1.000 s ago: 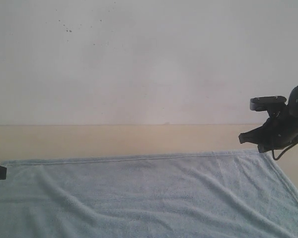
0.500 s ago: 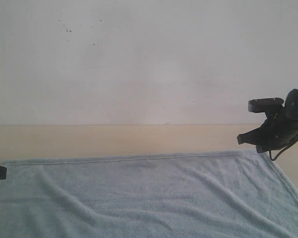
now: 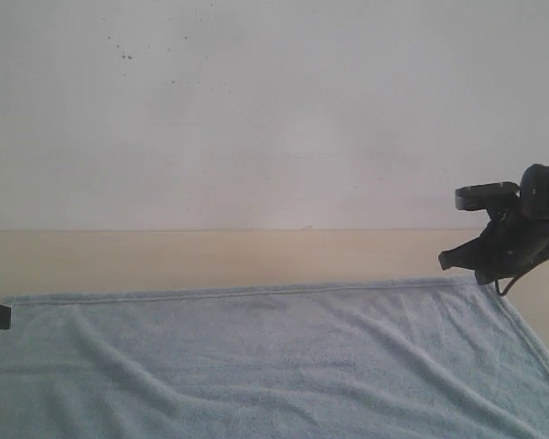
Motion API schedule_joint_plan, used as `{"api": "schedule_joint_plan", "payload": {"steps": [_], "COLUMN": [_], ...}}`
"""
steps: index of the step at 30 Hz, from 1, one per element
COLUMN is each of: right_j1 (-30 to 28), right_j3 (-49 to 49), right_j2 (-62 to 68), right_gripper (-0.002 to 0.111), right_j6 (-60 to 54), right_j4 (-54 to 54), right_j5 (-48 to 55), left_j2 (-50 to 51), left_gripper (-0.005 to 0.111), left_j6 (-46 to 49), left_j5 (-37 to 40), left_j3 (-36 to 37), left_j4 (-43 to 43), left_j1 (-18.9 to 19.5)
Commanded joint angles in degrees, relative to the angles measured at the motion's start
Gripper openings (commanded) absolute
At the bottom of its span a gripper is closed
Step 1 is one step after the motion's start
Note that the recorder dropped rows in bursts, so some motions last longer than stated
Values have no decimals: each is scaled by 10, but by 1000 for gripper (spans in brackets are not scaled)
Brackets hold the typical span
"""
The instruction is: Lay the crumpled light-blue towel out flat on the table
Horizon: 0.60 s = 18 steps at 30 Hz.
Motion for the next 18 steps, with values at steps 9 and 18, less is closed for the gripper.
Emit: {"api": "schedule_joint_plan", "payload": {"steps": [9, 18], "right_j1": [-2, -3], "right_j3": [-11, -65], "right_j2": [21, 54], "right_gripper": [0, 0], "right_j6": [12, 21], "right_j4": [-23, -35], "right_j5": [1, 5], "left_j2": [-4, -4], "left_gripper": [4, 4], "left_j6": [2, 2], "left_j5": [-6, -7], "left_j3": [2, 2], "left_j4": [-6, -6], "left_j1": [-1, -1]}}
